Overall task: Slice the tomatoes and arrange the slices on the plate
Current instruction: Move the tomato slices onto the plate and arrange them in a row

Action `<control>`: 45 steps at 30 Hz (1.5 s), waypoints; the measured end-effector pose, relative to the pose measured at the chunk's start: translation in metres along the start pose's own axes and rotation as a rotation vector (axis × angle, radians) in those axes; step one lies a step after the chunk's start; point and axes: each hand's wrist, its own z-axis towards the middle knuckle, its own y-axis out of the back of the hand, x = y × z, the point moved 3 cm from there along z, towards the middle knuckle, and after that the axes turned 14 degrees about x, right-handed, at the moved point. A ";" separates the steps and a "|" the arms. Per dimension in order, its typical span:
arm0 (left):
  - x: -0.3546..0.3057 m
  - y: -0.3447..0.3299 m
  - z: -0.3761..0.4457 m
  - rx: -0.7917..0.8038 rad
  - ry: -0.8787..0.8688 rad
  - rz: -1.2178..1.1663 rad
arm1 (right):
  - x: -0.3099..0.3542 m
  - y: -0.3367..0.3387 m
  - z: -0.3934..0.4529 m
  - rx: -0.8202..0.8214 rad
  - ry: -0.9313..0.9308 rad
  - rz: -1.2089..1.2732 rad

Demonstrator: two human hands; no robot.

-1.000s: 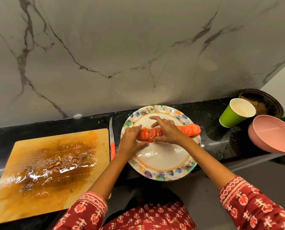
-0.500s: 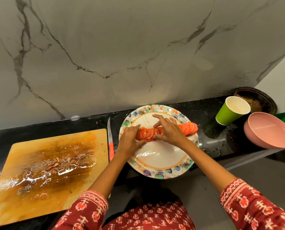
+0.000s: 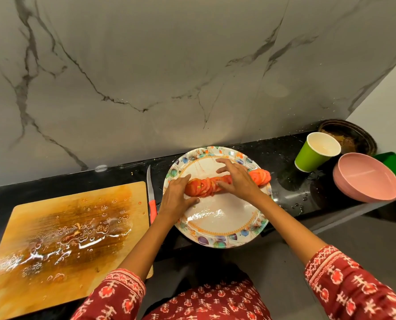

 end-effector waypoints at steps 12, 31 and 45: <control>-0.002 -0.010 0.012 -0.019 -0.010 0.021 | -0.045 0.035 -0.041 0.027 -0.153 -0.022; -0.053 -0.013 0.052 0.192 -0.113 0.324 | -0.031 0.029 -0.023 0.164 -0.097 -0.131; -0.059 -0.023 0.060 0.212 -0.053 0.309 | -0.054 0.045 -0.033 0.126 -0.125 -0.080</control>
